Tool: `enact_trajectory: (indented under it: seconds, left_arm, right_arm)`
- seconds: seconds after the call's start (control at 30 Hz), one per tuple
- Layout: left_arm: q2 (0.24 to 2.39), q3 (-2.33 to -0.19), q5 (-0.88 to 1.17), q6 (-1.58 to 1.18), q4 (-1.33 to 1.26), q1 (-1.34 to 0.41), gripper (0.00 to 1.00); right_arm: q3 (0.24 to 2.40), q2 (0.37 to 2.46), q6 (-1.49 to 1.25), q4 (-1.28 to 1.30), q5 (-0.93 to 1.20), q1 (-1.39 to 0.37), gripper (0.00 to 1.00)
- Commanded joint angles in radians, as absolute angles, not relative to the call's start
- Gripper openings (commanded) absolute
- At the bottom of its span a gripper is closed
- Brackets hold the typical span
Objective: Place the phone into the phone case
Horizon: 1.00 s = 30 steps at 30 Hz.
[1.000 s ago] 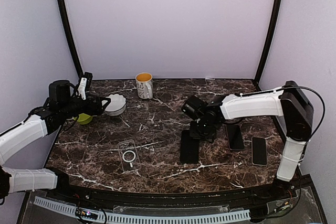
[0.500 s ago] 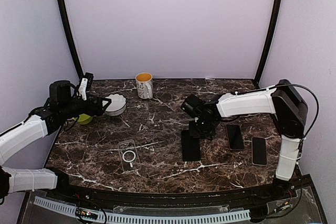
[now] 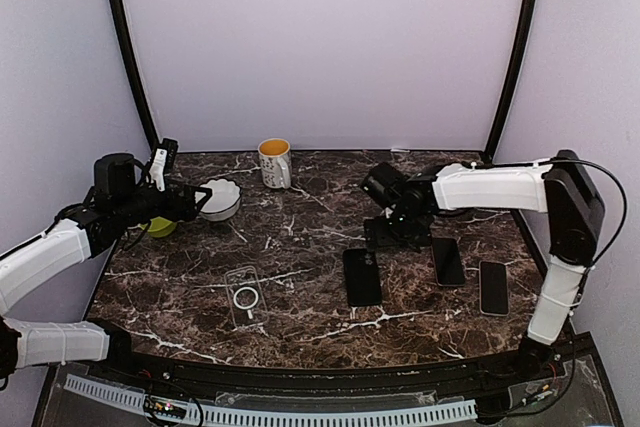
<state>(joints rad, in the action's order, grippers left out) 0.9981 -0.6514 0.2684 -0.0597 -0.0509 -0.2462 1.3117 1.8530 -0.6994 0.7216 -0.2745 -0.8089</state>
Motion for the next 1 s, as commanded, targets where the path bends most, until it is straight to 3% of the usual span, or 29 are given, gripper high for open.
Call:
enact_trajectory:
  seconds: [0.0,0.43,0.97]
  left_arm:
    - [0.979,-0.635,0.264,-0.048,-0.041,-0.253,0.91]
    - [0.992,-0.632,0.258,-0.043,-0.040,-0.253,0.91]
    - [0.997,-0.632,0.260,-0.039,-0.040,-0.255,0.90]
  right_arm:
    - [1.221,1.692,-0.650,0.814,-0.321,-0.664,0.98]
    - [1.043,1.645,-0.542,0.773,-0.137,-0.425,0.99]
    - [1.036,1.756,-0.489,0.721,-0.084,-0.389,0.98]
